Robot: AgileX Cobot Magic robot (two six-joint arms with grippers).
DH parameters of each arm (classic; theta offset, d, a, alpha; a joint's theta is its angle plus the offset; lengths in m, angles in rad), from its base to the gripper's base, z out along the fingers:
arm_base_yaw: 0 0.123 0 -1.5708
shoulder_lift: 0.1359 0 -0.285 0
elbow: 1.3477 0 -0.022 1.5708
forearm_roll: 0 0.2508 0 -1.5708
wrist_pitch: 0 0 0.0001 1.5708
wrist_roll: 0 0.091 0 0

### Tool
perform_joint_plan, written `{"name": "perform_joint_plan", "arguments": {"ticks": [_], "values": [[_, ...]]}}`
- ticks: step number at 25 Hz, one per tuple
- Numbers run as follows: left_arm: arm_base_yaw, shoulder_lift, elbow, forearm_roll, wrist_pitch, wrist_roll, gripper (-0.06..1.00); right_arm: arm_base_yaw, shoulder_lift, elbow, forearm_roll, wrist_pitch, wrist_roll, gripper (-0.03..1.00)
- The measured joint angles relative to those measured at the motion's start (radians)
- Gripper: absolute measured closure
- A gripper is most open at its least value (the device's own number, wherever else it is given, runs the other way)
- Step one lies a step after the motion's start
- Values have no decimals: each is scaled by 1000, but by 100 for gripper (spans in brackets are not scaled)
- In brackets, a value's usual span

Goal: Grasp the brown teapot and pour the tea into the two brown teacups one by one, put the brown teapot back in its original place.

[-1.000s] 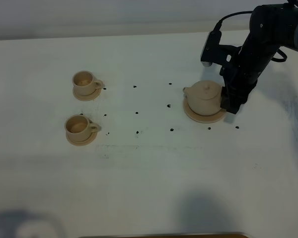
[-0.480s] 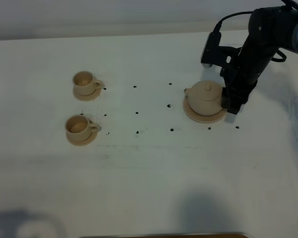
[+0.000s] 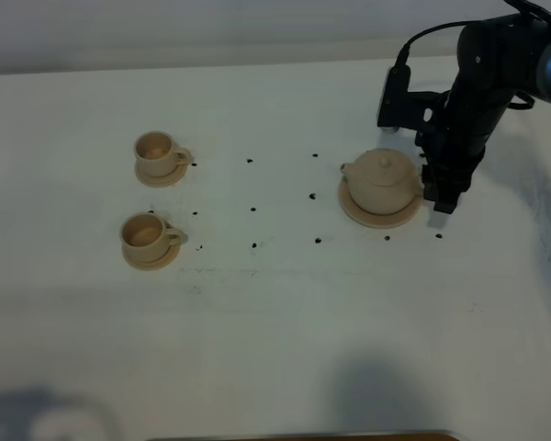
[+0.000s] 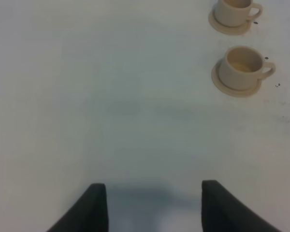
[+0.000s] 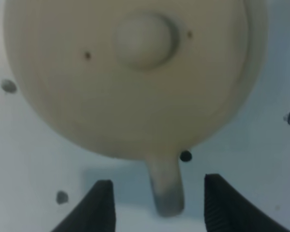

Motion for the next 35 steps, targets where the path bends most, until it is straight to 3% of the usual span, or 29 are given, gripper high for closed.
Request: {"name": "perform_joint_plan", "arguments": {"ticks": [35], "values": [[0,0,0,0,0,0,44,25,0,-11,-36,-52,-59,61]]}}
